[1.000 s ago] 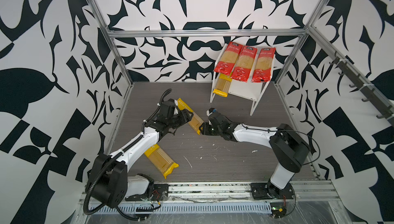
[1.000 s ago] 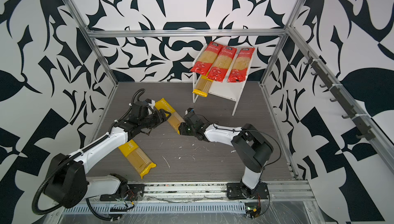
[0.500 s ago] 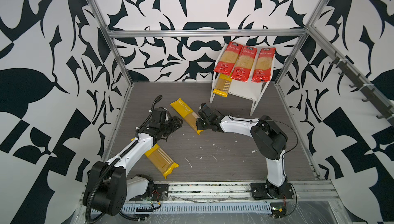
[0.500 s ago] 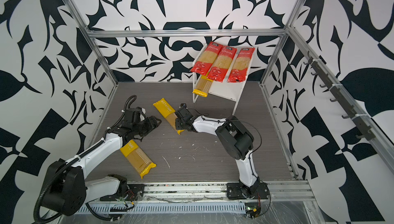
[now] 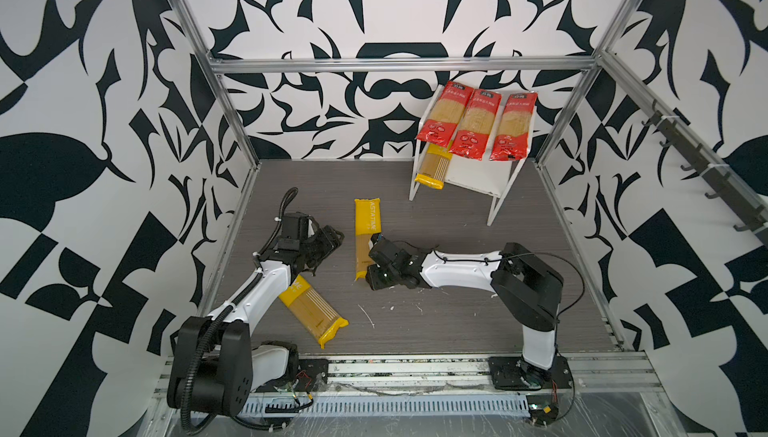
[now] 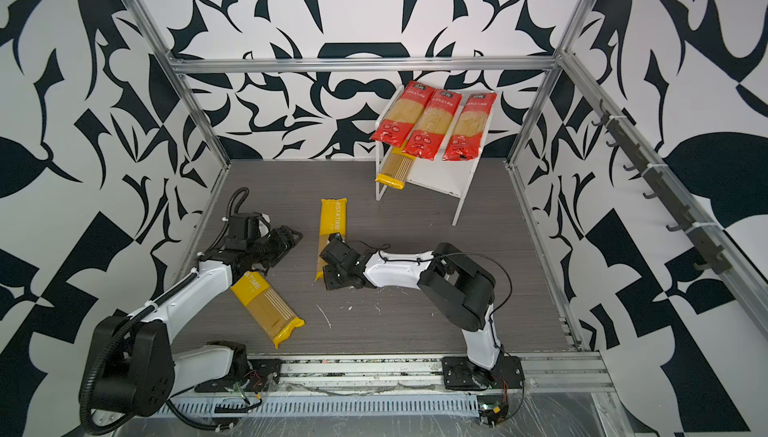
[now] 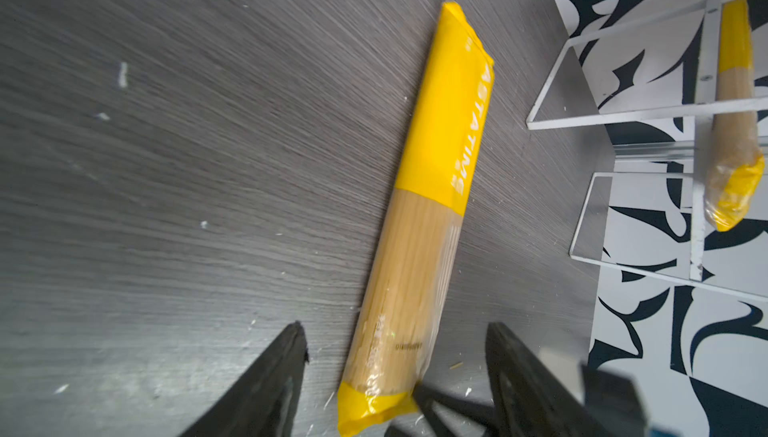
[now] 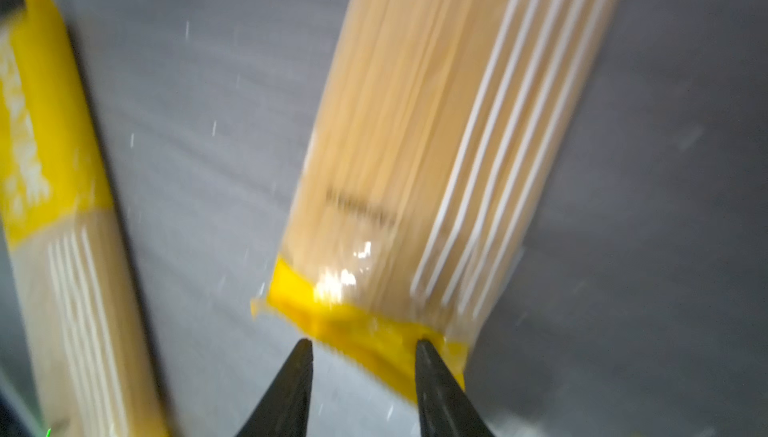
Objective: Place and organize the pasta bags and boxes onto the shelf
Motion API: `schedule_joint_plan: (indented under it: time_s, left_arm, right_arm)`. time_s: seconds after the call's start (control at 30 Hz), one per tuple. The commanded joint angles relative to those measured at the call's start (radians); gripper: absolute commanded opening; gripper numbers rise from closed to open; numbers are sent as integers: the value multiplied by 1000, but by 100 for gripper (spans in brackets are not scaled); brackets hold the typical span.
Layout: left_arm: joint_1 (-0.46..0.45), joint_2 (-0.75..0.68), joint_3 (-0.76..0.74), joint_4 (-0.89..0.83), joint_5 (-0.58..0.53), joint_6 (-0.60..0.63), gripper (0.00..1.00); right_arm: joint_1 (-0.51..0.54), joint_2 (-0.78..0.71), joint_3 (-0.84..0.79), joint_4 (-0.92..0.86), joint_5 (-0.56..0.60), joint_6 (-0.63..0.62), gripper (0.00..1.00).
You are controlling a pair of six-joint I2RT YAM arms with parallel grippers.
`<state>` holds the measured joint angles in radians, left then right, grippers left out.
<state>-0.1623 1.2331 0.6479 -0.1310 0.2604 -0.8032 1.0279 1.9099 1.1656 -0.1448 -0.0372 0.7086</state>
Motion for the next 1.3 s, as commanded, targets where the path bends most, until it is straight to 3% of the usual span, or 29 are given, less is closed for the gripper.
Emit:
schedule_joint_plan:
  time_s: [0.0,0.2,0.53,0.87,1.03,1.27]
  left_arm:
    - [4,1,-10,2,30,8,72]
    - [-5,75,-11,57,95,-3,72]
    - [-17,286,98,68,173,60,69]
    - [-61,414,124,139,192,24,63]
    - [-66,478,116,190,223,-7,54]
    - [-66,483,102,220,249,-30,47]
  right_arm:
    - [7,-78,-50,-63,-118,56,42]
    - [-136,-216,-106,60,-201,126,43]
    - [-291,-82,-78,278,-204,252,47]
    - [-301,119,40,326,-235,313,50]
    - [-296,177,93,330,-275,313,50]
    - [-291,165,76,514,-401,322,35]
